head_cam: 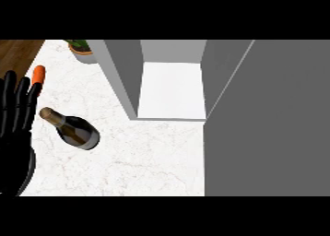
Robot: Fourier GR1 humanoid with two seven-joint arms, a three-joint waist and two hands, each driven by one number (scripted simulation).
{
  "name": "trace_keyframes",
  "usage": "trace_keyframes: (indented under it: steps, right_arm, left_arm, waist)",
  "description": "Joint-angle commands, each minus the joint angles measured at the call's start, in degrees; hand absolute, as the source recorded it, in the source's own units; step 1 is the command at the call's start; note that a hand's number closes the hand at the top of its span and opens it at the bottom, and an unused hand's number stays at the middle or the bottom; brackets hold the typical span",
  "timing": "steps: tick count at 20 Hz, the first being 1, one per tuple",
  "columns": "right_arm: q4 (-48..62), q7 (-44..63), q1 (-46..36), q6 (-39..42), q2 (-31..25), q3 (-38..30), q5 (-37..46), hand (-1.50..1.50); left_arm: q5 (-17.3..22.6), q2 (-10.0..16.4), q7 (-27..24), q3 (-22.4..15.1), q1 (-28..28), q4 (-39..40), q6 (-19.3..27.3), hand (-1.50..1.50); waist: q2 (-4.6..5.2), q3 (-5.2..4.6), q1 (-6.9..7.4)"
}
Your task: Pick up the wine, place it into the cabinet and close the cabinet
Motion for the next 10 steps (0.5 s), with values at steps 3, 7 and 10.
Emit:
trace_keyframes:
  steps: [3, 7, 10]
  right_arm:
    - [-2.0, -0.1, 0.7, 1.7, -0.4, -0.2, -2.1, -1.50]
    - [-5.2, 2.8, 6.5, 7.6, -0.1, 7.5, -6.6, -1.50]
    - [-9.6, 5.8, 10.5, 9.4, -1.1, 8.8, -9.2, -1.50]
  left_arm:
    - [-13.1, -4.0, 0.5, -1.3, -0.8, 2.4, 13.7, -1.50]
    - [-6.6, -4.1, 4.2, -2.8, -2.3, 8.3, 31.2, -1.50]
    - [-8.3, -4.1, 5.1, -8.9, -6.4, 11.8, 41.1, -1.50]
  waist:
    - [0.17, 1.52, -0.87]
    - [0.28, 1.31, -2.65]
    - [0.11, 1.44, -3.00]
